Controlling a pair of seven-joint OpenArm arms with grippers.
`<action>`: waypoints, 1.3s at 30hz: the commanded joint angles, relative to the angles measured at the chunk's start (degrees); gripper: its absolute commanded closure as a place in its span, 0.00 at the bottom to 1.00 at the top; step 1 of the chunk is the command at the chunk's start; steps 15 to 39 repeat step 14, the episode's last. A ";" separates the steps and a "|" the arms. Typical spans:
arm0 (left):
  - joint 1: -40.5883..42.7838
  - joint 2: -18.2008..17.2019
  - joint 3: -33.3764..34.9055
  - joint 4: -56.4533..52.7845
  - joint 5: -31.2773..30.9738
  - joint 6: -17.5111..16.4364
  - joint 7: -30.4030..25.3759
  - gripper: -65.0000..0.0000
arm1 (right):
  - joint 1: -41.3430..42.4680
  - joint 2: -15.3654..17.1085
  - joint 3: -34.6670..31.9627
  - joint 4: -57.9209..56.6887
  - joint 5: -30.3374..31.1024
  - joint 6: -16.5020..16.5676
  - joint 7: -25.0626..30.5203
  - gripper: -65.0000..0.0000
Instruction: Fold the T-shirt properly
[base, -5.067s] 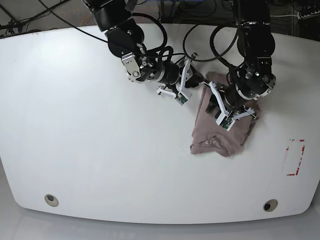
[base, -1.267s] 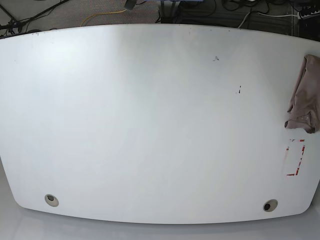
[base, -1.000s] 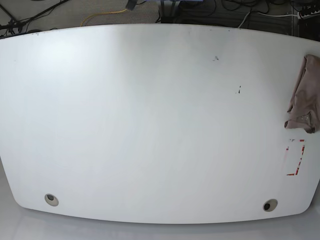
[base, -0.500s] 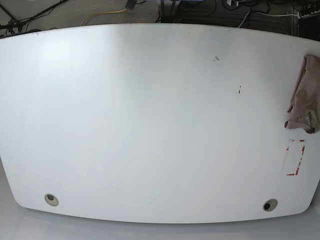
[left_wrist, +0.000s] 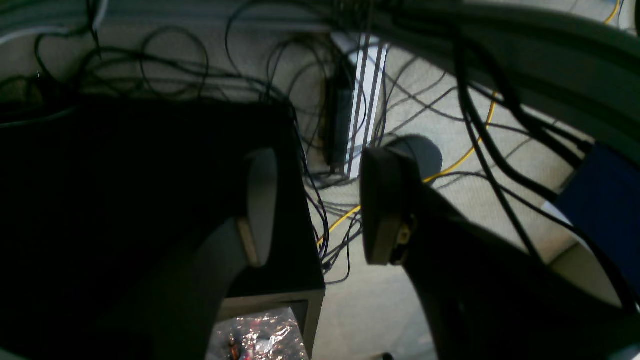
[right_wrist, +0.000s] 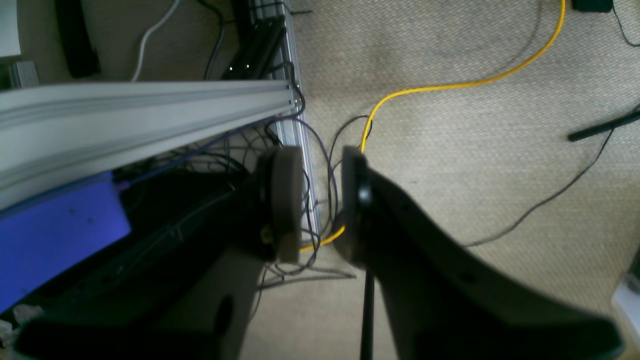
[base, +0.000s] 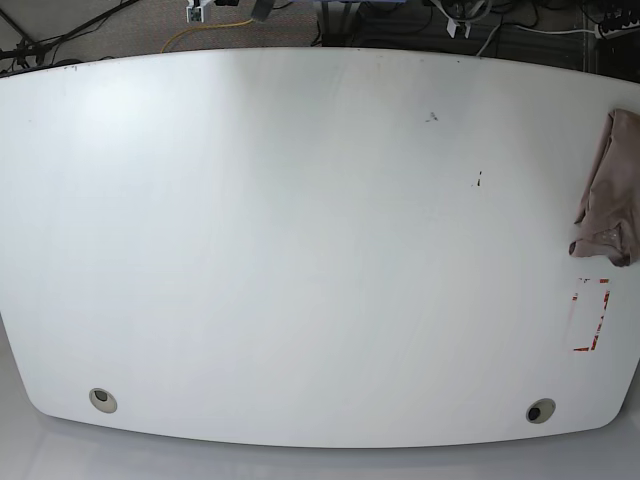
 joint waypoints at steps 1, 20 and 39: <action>-0.92 -0.16 0.12 -0.31 0.28 4.14 0.33 0.62 | 1.08 0.59 0.00 -0.23 -0.15 -0.02 -2.20 0.79; -2.24 1.34 0.21 -0.04 0.36 7.57 0.42 0.62 | 3.10 0.59 0.00 -0.40 -0.15 -0.02 -3.69 0.79; -2.24 1.34 0.21 -0.04 0.36 7.57 0.42 0.62 | 3.10 0.59 0.00 -0.40 -0.15 -0.02 -3.69 0.79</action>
